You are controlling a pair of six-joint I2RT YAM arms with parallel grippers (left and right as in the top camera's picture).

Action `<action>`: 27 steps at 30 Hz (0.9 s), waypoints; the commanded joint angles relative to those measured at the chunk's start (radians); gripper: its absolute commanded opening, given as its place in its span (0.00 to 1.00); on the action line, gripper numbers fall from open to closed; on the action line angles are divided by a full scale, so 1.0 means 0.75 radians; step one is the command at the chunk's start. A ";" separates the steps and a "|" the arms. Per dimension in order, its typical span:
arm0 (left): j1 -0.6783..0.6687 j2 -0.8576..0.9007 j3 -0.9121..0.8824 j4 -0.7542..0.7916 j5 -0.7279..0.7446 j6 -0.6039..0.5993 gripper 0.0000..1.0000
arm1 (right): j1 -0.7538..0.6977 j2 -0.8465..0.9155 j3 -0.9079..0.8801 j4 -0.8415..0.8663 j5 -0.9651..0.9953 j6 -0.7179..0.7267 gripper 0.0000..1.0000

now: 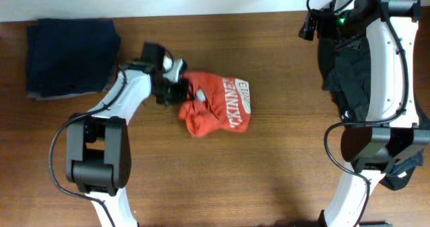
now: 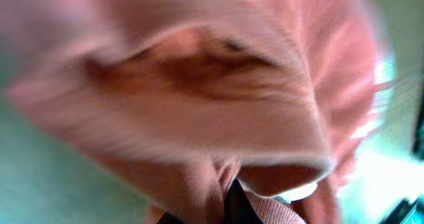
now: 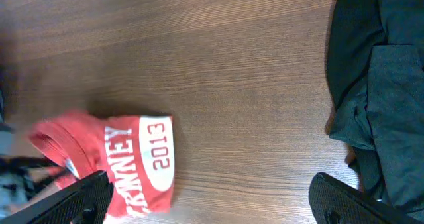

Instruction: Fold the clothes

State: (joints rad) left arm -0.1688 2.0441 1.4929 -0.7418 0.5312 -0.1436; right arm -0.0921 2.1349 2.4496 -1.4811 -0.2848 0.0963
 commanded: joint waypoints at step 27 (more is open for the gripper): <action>0.669 -0.088 0.751 0.231 -0.026 -0.527 0.01 | 0.000 -0.002 -0.008 -0.031 0.047 -0.050 0.99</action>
State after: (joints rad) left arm 0.2813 2.0212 2.0254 -0.6270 0.5377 -0.4496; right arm -0.0921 2.1349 2.4496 -1.5002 -0.2588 0.0700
